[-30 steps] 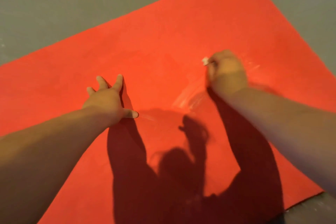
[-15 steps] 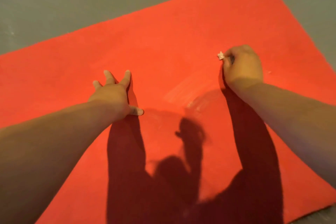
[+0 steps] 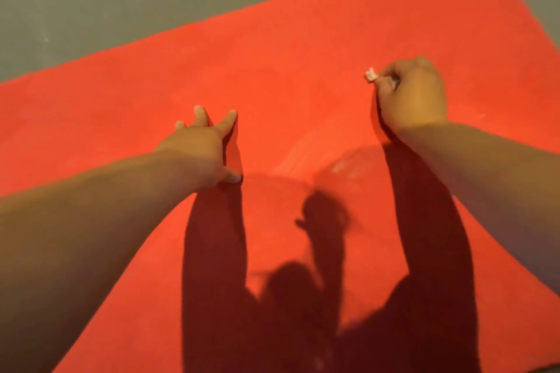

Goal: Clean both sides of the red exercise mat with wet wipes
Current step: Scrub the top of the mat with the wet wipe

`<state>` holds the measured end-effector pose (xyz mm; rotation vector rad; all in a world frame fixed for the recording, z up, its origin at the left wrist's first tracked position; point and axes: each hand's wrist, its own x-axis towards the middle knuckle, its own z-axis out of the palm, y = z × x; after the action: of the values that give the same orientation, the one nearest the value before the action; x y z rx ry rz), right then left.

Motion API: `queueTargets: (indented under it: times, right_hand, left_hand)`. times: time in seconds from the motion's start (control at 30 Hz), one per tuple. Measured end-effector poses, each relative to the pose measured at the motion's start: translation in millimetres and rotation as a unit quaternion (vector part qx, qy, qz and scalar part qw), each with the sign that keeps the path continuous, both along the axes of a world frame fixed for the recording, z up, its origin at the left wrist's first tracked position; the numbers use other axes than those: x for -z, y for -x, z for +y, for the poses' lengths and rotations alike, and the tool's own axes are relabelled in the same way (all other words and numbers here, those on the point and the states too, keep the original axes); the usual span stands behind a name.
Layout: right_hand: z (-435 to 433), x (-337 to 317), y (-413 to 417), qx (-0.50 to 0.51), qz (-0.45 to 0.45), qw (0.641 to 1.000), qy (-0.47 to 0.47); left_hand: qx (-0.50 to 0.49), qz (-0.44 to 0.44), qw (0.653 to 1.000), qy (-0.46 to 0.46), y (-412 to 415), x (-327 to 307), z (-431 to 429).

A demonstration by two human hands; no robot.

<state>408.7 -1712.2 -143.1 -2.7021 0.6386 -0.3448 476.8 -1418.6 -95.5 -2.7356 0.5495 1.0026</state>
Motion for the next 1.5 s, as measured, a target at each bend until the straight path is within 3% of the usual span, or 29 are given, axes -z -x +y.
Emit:
queueTargets:
  times: [0.07,0.13,0.2,0.33,0.4,0.47,0.53,0.6,0.7,0.77,0.87,0.97,1.07,1.13,1.2,1.27,1.33,1.4,1.5]
  right_hand:
    - [3,-1,-9,0.040,0.019,0.999,-0.016]
    - [42,0,-10,-0.004,0.009,0.999,-0.031]
    - [97,4,1,-0.121,-0.009,0.991,-0.060]
    - [141,3,18,-0.361,-0.013,0.931,-0.059]
    - [110,1,-4,-0.319,-0.001,0.948,-0.017]
    - [62,-2,-29,-0.174,0.011,0.984,0.020]
    - [21,-10,-44,-0.027,0.037,0.999,0.012]
    - [22,-14,-49,0.030,0.055,0.998,-0.016]
    - [94,-10,-37,-0.089,0.039,0.993,-0.060]
    - [137,-7,-19,-0.217,0.045,0.969,-0.108]
    - [124,-3,-22,-0.307,0.027,0.948,-0.080]
    - [67,-6,-49,-0.157,0.004,0.987,-0.021]
    - [33,-14,-66,0.039,0.052,0.997,-0.052]
    - [56,-15,-65,-0.014,0.059,0.997,-0.041]
    - [104,-12,-49,-0.137,0.051,0.988,-0.050]
    - [142,-9,-25,-0.288,0.063,0.954,-0.060]
    - [142,-10,-23,-0.376,0.068,0.923,-0.053]
    - [112,-8,-39,-0.344,0.056,0.937,-0.029]
    - [45,-13,-63,-0.139,0.054,0.989,0.021]
  left_hand:
    - [-0.008,-0.001,1.000,0.004,0,0,-2]
    - [-0.021,-0.005,1.000,0.015,-1,1,-2]
    - [-0.039,-0.003,0.999,0.035,0,3,3]
    - [-0.050,0.003,0.997,0.062,3,6,11]
    - [-0.049,0.005,0.997,0.063,3,5,11]
    - [-0.046,0.011,0.997,0.062,2,5,10]
    - [-0.046,0.015,0.997,0.059,1,4,10]
    - [-0.048,0.020,0.997,0.056,1,4,10]
    - [-0.046,0.026,0.997,0.050,-1,4,9]
    - [-0.041,0.031,0.998,0.043,-1,4,9]
    - [-0.031,0.031,0.998,0.039,0,5,10]
    - [-0.029,0.027,0.998,0.042,-1,5,11]
    - [-0.014,0.017,0.999,0.030,-2,3,15]
    - [0.019,-0.014,1.000,0.017,-5,-2,17]
    - [0.043,-0.079,0.996,0.022,-10,-8,18]
    - [0.033,-0.167,0.982,0.076,-20,-11,16]
    - [0.045,-0.218,0.964,0.148,-32,1,18]
    - [0.062,-0.205,0.961,0.177,-40,22,26]
    - [0.043,-0.228,0.955,0.187,-40,52,37]
